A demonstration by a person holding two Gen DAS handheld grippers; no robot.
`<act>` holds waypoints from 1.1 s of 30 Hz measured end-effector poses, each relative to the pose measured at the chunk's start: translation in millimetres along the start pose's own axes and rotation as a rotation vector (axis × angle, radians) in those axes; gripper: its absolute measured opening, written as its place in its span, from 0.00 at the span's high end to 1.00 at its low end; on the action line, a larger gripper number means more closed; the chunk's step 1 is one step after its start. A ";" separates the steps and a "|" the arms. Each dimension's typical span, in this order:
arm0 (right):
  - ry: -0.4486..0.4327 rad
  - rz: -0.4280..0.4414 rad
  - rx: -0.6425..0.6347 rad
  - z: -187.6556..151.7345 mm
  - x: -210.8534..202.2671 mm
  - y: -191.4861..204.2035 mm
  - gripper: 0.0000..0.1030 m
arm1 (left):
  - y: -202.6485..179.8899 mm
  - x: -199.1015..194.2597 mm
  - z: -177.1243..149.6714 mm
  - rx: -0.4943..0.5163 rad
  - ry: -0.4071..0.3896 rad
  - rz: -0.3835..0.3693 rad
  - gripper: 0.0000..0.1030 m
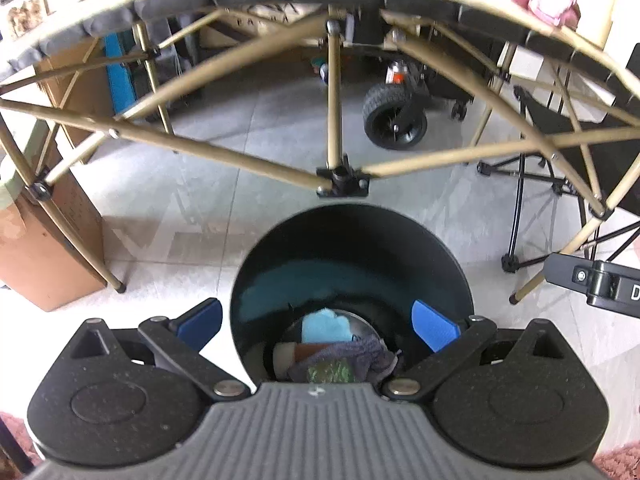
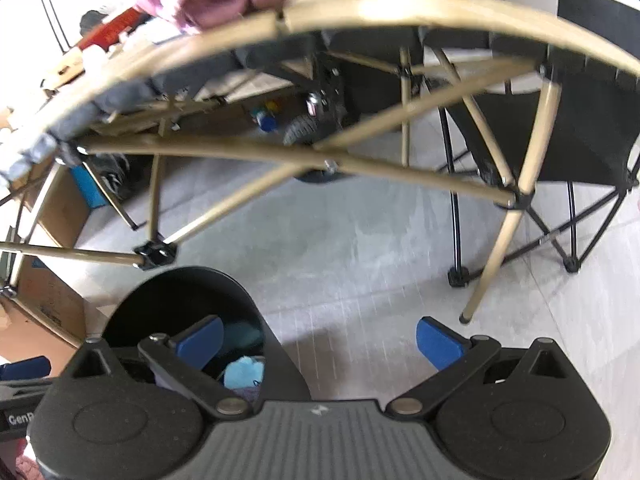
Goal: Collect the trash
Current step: 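Move both open tools back up toward the items on the table, then close the right tool on the purple satin cloth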
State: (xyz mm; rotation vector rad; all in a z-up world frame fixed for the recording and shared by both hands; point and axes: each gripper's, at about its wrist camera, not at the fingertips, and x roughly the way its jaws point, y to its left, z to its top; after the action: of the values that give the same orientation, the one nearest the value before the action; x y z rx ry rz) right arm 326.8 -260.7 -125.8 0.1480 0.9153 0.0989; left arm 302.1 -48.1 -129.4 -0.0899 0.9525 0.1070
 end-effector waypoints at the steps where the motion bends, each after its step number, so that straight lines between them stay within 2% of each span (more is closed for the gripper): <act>1: -0.012 0.006 -0.006 1.2 -5.1 1.7 0.00 | 0.5 -4.8 0.3 0.001 -0.015 0.000 0.00; 10: -0.140 0.072 -0.017 14.1 -57.3 14.5 0.00 | 11.9 -50.1 4.4 0.001 -0.172 0.003 0.00; 19: -0.347 0.095 -0.040 37.6 -114.1 27.9 0.00 | 22.1 -92.6 25.6 -0.030 -0.314 -0.025 0.00; 33: -0.479 0.034 -0.083 92.9 -99.4 55.2 0.00 | 35.7 -118.4 87.7 -0.073 -0.442 -0.035 0.00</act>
State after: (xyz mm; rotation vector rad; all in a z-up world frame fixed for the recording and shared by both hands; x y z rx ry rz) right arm 339.2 -229.0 16.9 0.1033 0.4304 0.1259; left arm 300.2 -8.0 16.8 -0.1432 0.5051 0.1234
